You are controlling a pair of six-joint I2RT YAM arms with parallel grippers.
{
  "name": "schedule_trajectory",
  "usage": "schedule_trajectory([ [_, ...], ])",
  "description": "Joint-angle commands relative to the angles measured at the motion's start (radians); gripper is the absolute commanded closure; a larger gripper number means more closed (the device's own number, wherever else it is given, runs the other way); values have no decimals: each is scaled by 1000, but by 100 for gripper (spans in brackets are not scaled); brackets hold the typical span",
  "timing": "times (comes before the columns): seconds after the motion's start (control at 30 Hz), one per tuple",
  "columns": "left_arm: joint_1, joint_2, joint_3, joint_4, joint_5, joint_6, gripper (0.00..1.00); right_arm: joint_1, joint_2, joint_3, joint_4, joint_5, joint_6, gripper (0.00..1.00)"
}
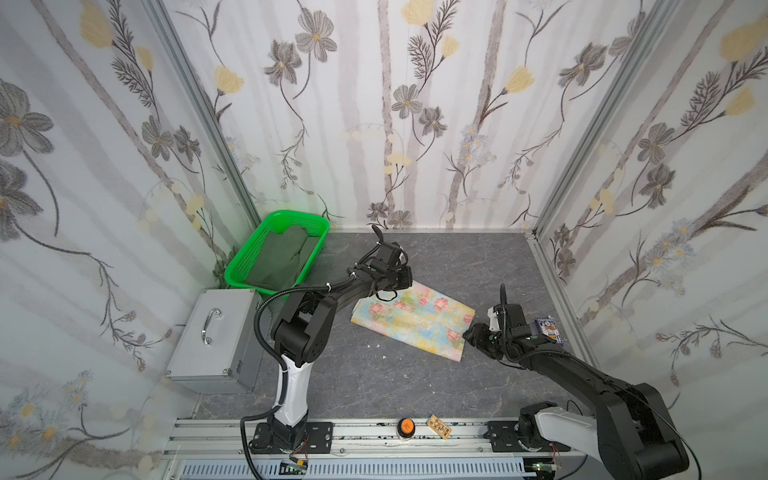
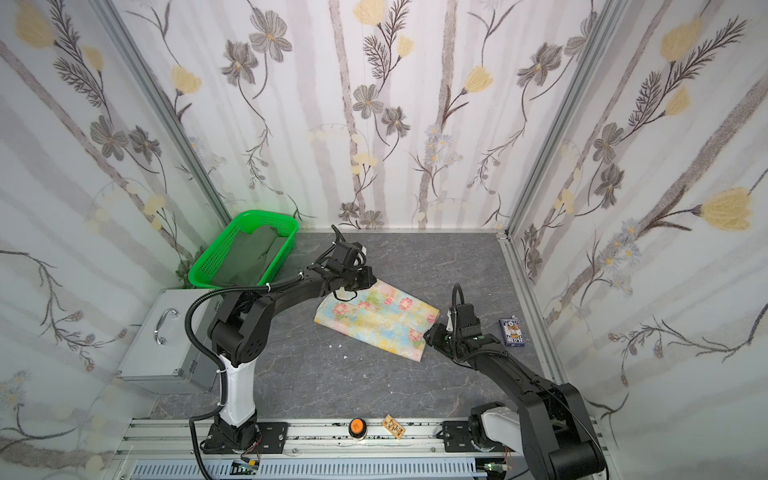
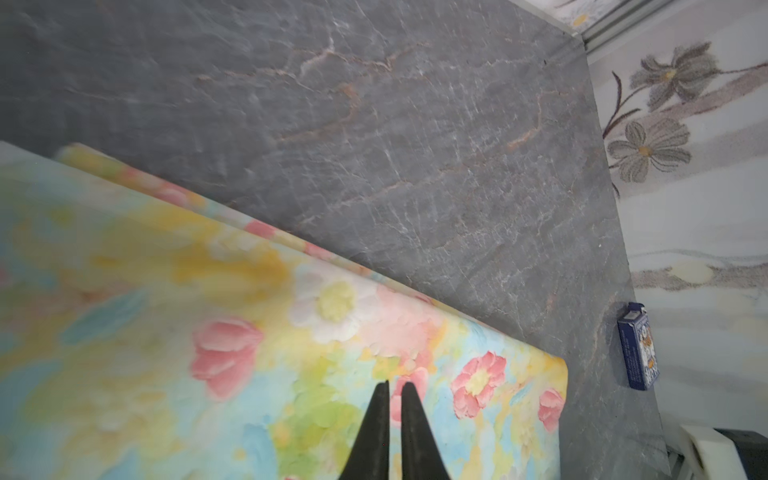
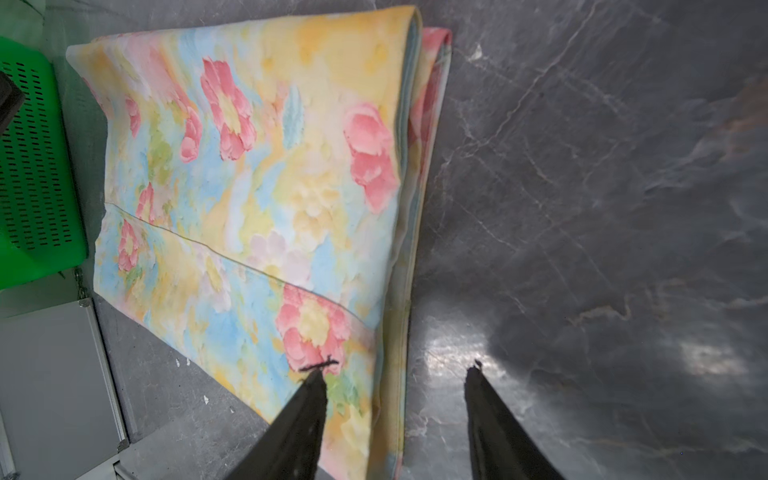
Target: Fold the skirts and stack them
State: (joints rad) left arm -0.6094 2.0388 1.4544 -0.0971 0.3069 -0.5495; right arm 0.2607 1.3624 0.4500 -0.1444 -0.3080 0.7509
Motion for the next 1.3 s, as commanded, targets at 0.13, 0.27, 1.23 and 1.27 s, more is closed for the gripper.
schedule_trajectory([
  [0.13,-65,41,8,96,69,-87,93,5,78,-14,148,-52,36,50],
  [0.27,-73,54,3,106,83,-95,94,5,116,-14,181,-69,41,50],
  [1.23,-132,121,-53,125,135,-99,98,12,206,-4,283,-75,84,52],
  [1.27,-132,117,-49,125,137,-99,98,12,201,-6,277,-73,82,52],
])
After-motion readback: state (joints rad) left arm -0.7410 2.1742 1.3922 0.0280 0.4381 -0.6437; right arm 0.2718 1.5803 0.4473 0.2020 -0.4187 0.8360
